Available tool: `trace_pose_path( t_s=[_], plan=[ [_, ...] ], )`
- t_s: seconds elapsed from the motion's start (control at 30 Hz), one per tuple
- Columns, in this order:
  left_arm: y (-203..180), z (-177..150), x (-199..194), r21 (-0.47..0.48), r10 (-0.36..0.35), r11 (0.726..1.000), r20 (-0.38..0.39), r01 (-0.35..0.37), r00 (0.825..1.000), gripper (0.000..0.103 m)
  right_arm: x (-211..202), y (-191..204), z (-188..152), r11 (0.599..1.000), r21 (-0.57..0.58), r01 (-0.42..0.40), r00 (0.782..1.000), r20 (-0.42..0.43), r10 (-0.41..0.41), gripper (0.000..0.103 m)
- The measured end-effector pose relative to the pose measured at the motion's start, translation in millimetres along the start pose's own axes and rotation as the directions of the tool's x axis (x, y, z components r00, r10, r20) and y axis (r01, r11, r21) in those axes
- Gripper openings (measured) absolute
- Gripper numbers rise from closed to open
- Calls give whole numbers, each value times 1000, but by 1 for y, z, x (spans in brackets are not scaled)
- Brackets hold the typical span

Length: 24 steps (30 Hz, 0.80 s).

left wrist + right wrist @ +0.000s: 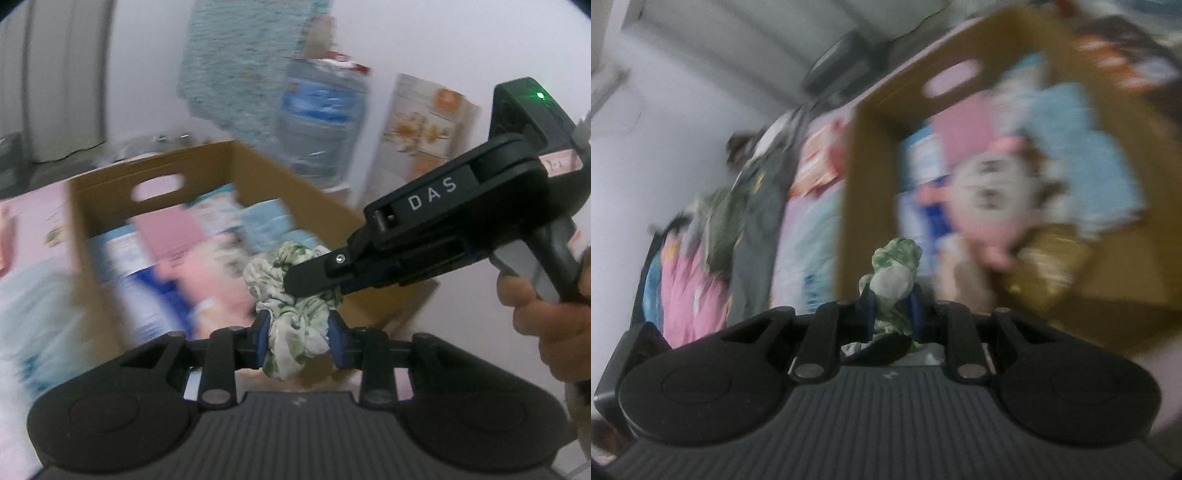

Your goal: Organize soft objects

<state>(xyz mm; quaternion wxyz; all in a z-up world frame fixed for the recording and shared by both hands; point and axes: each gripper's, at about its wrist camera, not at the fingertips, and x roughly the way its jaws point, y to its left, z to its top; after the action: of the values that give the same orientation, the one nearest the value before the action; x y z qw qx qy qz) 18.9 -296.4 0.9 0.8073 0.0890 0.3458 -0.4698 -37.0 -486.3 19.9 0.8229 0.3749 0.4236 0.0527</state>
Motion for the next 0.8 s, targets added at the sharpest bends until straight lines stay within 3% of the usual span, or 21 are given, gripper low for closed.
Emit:
trace_pose_path(
  t_s=[0.1, 0.17, 0.23, 0.3, 0.37, 0.53, 0.7, 0.8],
  plan=[
    [-19, 14, 18, 9, -34, 999, 17, 34, 999, 38, -31, -26, -2, 999, 40, 22, 997, 79, -25, 17],
    [-21, 18, 30, 1, -36, 999, 21, 36, 999, 58, -45, -37, 1, 998, 42, 43, 990, 130, -48, 17],
    [-21, 18, 45, -11, -31, 999, -11, 31, 999, 68, -49, -47, 3, 996, 31, 84, 981, 174, -89, 19],
    [-18, 15, 52, -21, -24, 1000, -49, 23, 999, 69, -52, -61, 3, 989, 25, 146, 968, 205, -148, 22],
    [-19, 12, 50, -23, -15, 1000, -75, 13, 997, 78, -53, -72, 3, 980, 26, 198, 956, 214, -199, 28],
    [-13, 11, 40, -30, 21, 999, -76, -23, 997, 83, -52, -85, -6, 981, 47, 188, 952, 238, -194, 34],
    [-10, 10, 13, -13, 117, 993, -45, -118, 992, 94, -58, -75, -15, 981, 25, 191, 940, 285, -190, 46],
    [-2, 4, -13, 3, 210, 978, -48, -210, 977, 98, -60, -58, -26, 980, -18, 197, 933, 311, -182, 56]
  ],
)
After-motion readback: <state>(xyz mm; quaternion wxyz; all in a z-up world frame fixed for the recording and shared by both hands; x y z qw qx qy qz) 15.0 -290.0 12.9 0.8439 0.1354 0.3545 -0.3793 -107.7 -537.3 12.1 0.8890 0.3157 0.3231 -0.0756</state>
